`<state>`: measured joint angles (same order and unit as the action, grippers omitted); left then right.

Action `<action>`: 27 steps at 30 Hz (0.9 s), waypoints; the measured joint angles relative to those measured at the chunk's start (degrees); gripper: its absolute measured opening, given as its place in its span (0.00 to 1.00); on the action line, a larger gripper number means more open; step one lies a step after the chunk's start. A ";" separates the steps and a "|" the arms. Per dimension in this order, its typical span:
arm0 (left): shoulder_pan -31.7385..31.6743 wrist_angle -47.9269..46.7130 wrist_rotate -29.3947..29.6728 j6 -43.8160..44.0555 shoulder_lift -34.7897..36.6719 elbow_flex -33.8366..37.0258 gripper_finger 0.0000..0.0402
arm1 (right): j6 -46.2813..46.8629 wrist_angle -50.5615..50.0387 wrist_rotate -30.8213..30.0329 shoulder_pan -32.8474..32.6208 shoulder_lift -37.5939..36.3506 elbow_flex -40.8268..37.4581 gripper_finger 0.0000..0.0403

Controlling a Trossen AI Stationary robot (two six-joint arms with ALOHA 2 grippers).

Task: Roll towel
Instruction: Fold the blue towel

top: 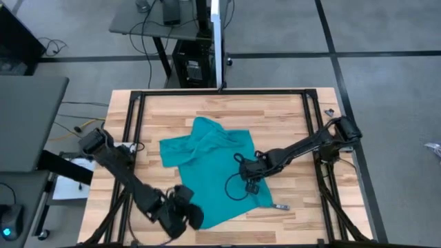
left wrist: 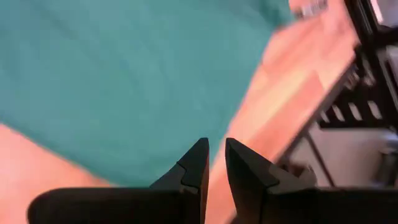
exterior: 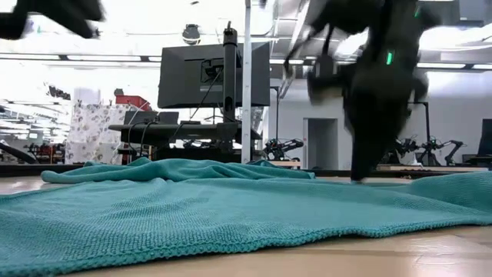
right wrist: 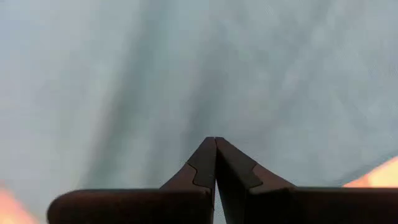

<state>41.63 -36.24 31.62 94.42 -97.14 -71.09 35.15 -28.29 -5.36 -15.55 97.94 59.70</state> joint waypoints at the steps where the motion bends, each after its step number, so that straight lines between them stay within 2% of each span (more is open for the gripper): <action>1: -1.27 -2.66 0.00 -0.78 0.75 0.01 0.10 | 0.64 1.32 -0.06 0.07 -0.79 0.07 0.00; 7: -11.04 -17.05 -1.59 -3.93 2.03 0.06 0.10 | 7.85 10.81 -0.50 -0.46 -0.98 0.00 0.00; 12: -21.77 -18.89 -6.47 -17.52 1.72 0.12 0.10 | 14.54 16.80 -0.46 -2.59 2.78 -0.04 0.00; 13: -24.49 -18.19 -9.32 -21.42 1.74 0.35 0.10 | 16.33 17.99 -0.49 -2.93 3.57 -0.03 0.00; 17: -35.64 -6.96 -29.87 -42.03 1.69 4.70 0.10 | 25.90 19.28 -0.47 -3.82 7.01 0.02 0.00; 19: -38.71 -1.79 -33.61 -46.80 1.67 6.86 0.10 | 30.37 20.06 -0.51 -4.17 8.27 0.02 0.00; 23: -42.51 -4.38 -33.09 -51.83 1.74 7.58 0.10 | 38.90 20.49 -1.21 -4.27 9.35 0.04 0.00; 27: -43.79 -5.30 -32.89 -57.51 0.19 7.65 0.10 | 45.10 19.79 -6.61 -5.08 9.37 0.04 0.00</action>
<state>-2.16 -41.54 -1.27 36.91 -96.95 -63.44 80.25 -8.50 -11.98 -20.64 107.31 59.75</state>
